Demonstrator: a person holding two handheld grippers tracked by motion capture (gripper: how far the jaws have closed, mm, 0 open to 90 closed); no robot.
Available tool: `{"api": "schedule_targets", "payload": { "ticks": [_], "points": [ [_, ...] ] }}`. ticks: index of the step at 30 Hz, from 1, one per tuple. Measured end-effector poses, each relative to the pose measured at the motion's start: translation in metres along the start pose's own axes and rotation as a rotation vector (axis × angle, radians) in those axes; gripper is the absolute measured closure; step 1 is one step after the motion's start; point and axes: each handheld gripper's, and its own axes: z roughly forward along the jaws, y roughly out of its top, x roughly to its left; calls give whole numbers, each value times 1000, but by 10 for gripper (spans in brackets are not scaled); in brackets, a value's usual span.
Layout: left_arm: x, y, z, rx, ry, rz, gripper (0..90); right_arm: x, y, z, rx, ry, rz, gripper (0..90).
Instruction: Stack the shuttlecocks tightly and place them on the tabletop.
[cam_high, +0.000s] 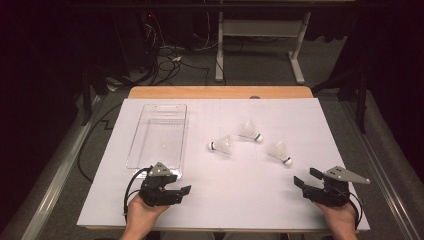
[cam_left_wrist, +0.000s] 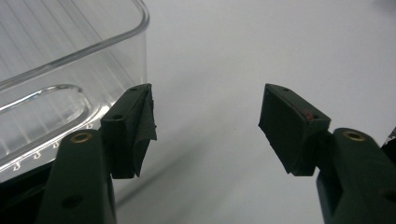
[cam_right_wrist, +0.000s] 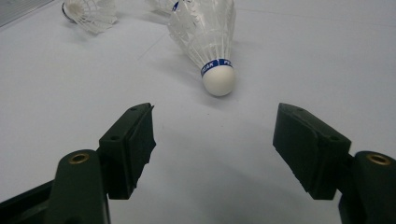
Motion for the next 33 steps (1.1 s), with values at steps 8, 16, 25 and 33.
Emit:
{"api": "schedule_targets", "payload": {
  "ticks": [8, 16, 25, 33],
  "points": [
    [3, -8, -6, -12, 16, -6, 361, -1, 0, -1, -2, -3, 7, 295],
    [8, -15, -13, -30, 22, -18, 361, -2, -1, -2, -3, -14, 13, 295],
    [13, -27, -24, -57, 43, -39, 360, -2, -1, -2, 0, -17, 13, 295],
    [20, -36, -31, -74, 71, -62, 357, -2, -1, -2, 1, -19, 20, 295]
  ]
}}
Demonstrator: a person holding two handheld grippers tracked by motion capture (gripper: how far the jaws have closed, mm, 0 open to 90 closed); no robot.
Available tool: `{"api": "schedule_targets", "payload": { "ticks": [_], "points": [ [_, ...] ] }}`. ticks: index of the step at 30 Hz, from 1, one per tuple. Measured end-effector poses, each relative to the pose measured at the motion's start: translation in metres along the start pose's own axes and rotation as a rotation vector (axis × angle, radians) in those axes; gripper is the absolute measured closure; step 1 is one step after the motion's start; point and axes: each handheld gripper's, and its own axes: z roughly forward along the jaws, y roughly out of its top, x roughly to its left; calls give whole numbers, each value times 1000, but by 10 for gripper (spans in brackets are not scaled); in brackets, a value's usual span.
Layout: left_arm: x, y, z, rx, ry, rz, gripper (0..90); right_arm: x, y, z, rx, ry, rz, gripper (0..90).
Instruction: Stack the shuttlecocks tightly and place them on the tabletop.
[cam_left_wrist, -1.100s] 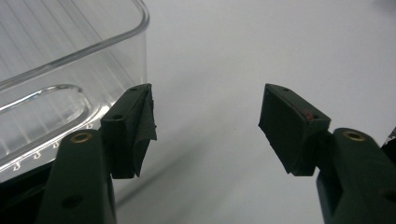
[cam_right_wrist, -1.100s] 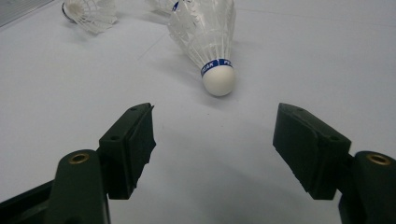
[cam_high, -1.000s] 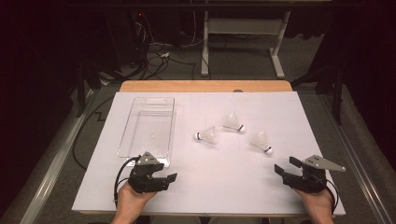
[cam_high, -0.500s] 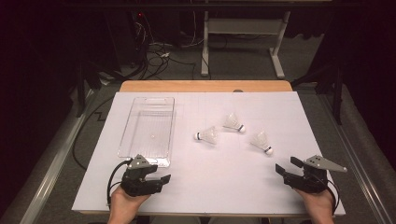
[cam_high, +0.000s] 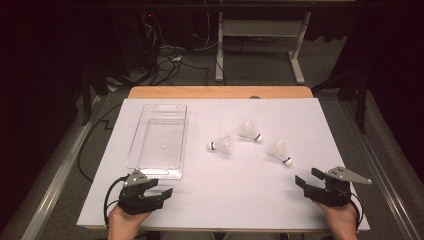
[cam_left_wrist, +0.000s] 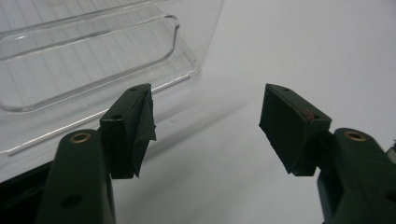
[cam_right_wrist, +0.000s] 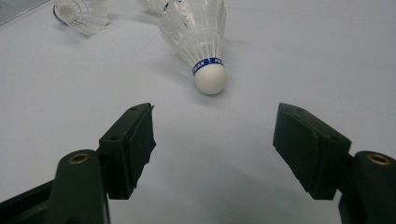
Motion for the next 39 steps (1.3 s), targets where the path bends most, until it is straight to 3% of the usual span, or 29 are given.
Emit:
{"api": "schedule_targets", "payload": {
  "ticks": [16, 28, 39],
  "points": [
    [23, -13, -21, -38, 46, -56, 357, 0, 1, 3, 9, -9, 3, 293],
    [36, -21, -33, -69, 103, -95, 359, 2, 1, 2, 0, -10, -3, 293],
    [46, -28, -34, -76, 149, -117, 347, 2, 1, 2, 1, -14, -5, 294]
  ]
}}
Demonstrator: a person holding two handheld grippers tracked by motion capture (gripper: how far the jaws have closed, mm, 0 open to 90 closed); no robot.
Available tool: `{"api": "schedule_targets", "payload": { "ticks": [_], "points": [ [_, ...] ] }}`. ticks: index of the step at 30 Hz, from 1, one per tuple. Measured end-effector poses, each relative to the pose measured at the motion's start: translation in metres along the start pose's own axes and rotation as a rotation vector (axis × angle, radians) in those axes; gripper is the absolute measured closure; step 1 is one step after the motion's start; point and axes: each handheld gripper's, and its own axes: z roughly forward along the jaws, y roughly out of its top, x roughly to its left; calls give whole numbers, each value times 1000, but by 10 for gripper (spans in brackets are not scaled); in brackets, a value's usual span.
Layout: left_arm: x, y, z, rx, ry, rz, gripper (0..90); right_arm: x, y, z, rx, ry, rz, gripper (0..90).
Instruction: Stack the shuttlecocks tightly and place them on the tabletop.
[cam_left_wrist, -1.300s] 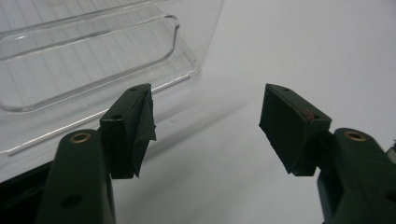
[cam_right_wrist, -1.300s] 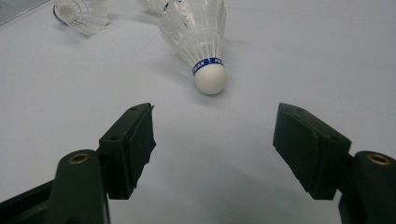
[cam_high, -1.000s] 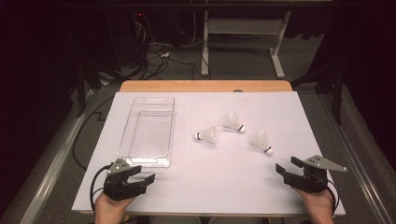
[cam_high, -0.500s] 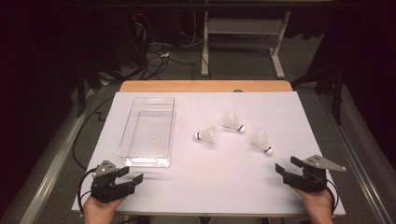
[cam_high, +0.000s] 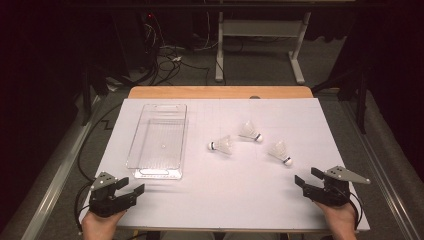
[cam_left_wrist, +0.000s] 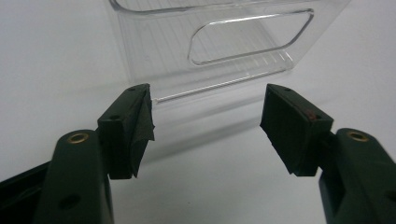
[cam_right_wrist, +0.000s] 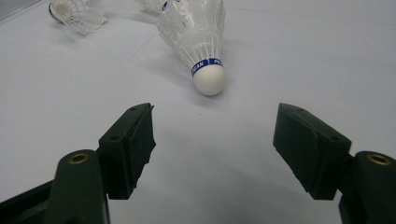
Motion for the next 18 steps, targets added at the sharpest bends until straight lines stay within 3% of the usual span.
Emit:
{"api": "schedule_targets", "payload": {
  "ticks": [11, 18],
  "points": [
    [-2, -3, 3, 0, 25, 3, 347, 1, 2, 1, -7, 14, -19, 293],
    [-1, -3, 3, -2, 18, 1, 346, 1, 3, 0, -24, 23, -20, 287]
  ]
}}
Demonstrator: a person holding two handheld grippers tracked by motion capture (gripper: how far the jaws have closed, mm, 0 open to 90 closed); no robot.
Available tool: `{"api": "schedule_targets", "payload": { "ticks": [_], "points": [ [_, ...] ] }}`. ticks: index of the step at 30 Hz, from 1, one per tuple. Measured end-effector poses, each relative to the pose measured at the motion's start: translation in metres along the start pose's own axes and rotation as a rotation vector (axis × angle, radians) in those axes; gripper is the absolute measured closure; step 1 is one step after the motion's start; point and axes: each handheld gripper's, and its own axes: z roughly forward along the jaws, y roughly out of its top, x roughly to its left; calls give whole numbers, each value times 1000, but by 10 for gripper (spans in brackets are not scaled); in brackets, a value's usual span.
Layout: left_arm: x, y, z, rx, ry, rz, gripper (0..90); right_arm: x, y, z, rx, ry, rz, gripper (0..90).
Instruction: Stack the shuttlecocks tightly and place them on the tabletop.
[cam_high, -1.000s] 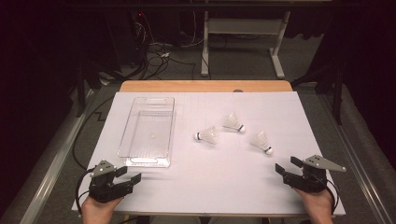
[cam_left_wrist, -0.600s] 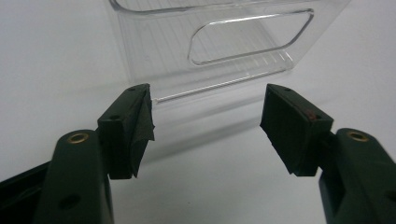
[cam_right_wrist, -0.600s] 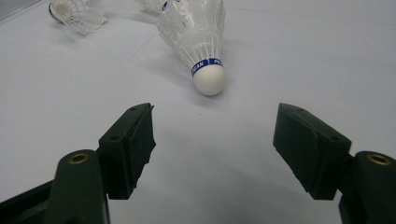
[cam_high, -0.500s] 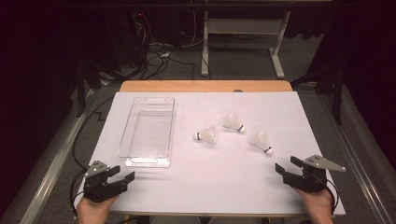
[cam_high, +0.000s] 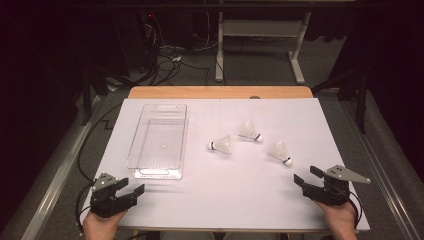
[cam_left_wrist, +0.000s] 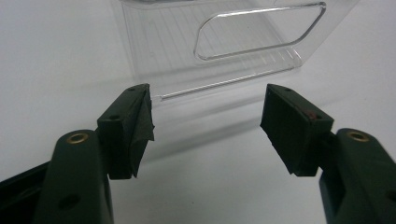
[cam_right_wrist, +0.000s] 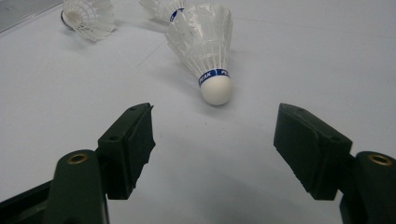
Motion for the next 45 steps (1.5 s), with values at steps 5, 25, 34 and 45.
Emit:
{"api": "schedule_targets", "payload": {
  "ticks": [5, 25, 34, 45],
  "points": [
    [-1, 0, 0, -4, 0, 3, 342, 0, 3, -1, -2, -2, -1, 299],
    [-1, -1, 0, -5, -10, 4, 342, 6, 25, 5, -43, 18, -22, 301],
    [-1, -1, 0, -8, -8, 5, 342, 10, 37, 14, -57, 53, -7, 328],
    [-2, -1, 0, -9, -8, 12, 342, 18, 57, 23, -63, 59, -29, 350]
  ]
}}
